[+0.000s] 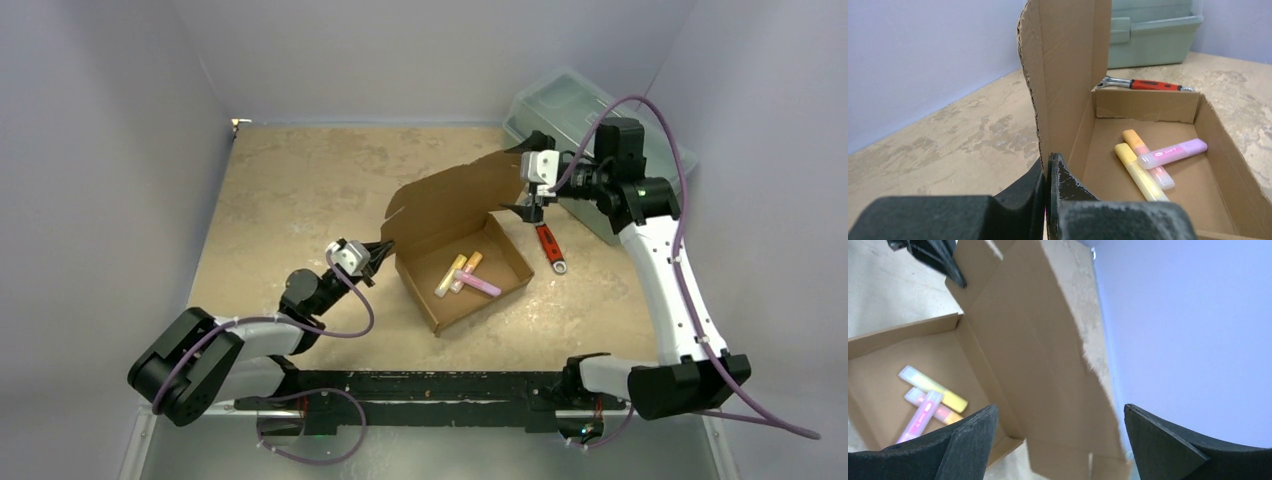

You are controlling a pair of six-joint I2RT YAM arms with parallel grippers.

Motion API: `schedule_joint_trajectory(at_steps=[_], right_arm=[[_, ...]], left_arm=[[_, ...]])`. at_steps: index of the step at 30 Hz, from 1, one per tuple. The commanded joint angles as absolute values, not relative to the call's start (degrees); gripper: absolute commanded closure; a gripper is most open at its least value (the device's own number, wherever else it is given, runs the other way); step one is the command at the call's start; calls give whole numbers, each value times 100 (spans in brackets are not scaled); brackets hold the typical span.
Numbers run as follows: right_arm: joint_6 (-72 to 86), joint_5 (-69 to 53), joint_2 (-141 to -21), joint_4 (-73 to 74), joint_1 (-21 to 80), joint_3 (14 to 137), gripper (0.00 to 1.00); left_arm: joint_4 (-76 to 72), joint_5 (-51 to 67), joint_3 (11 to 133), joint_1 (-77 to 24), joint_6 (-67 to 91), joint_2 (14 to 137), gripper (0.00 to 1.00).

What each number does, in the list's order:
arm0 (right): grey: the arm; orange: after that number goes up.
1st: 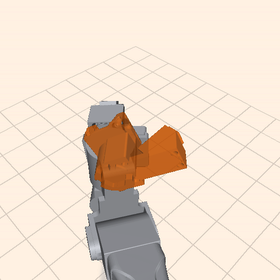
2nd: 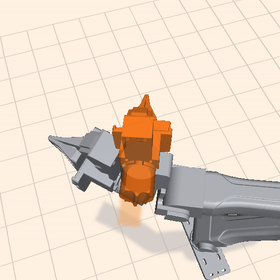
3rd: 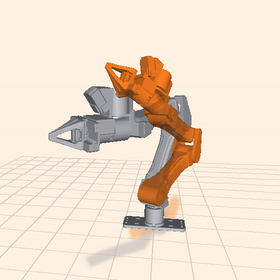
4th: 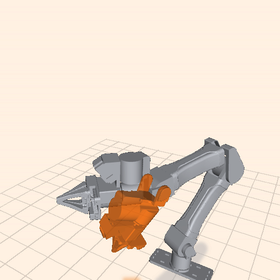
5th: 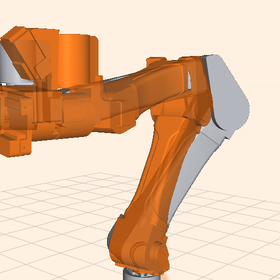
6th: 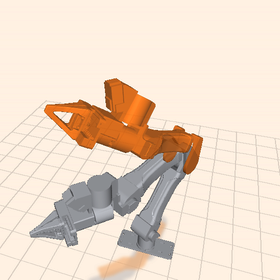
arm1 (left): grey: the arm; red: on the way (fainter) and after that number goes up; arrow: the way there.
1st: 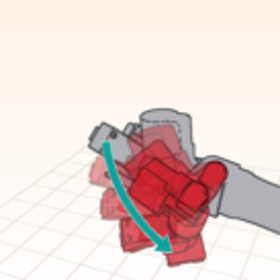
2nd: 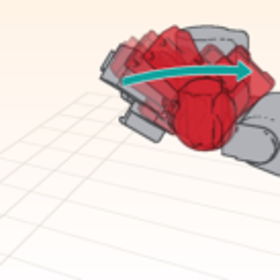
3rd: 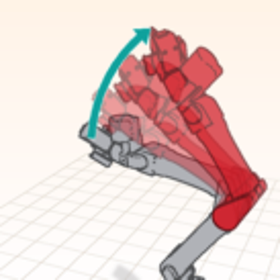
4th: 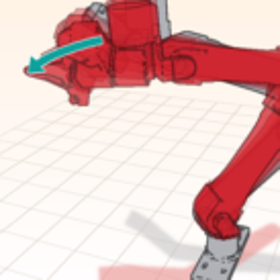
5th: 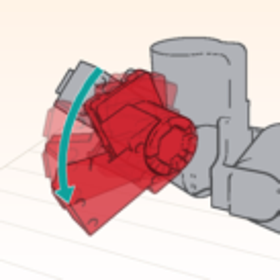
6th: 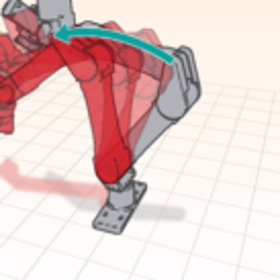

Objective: Fold the paper box
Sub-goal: Close the paper box at the center of the board.

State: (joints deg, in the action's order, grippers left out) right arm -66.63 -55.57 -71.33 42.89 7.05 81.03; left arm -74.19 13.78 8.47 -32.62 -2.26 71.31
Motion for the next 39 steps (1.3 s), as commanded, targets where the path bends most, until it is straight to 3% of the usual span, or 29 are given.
schedule_joint_trajectory(at_steps=[1, 16, 19, 23, 26, 29, 31, 33, 39], right_arm=[[-6853, -5101, -7209, 4846, 1149, 8733, 2], [-6834, -4110, -8167, 5006, 1756, 9266, 28], [-6910, -4048, -8295, 5117, 1784, 9380, 39], [-7070, -4066, -8370, 5264, 1799, 9487, 65], [-7185, -4007, -8367, 5343, 1802, 9499, 76], [-7312, -3995, -8314, 5435, 1800, 9482, 85], [-7371, -4011, -8253, 5469, 1799, 9454, 89], [-7399, -4038, -8195, 5484, 1801, 9401, 92], [-7410, -4060, -8151, 5506, 1797, 9305, 94]], left_arm=[[-6819, 1107, 1041, -3545, -893, 6817, 100], [-5963, 641, 1225, -3920, -1412, 6529, 100], [-5931, 603, 1237, -3920, -1416, 6548, 100], [-5932, 583, 1239, -3924, -1371, 6507, 100], [-5933, 565, 1230, -3920, -1248, 6397, 100], [-5856, 456, 1228, -3921, -949, 6202, 88], [-5554, 293, 1277, -3920, -586, 5910, 68], [-5174, 222, 1324, -3920, -165, 5509, 56], [-3647, 318, 1666, -3922, 929, 3907, 38]])
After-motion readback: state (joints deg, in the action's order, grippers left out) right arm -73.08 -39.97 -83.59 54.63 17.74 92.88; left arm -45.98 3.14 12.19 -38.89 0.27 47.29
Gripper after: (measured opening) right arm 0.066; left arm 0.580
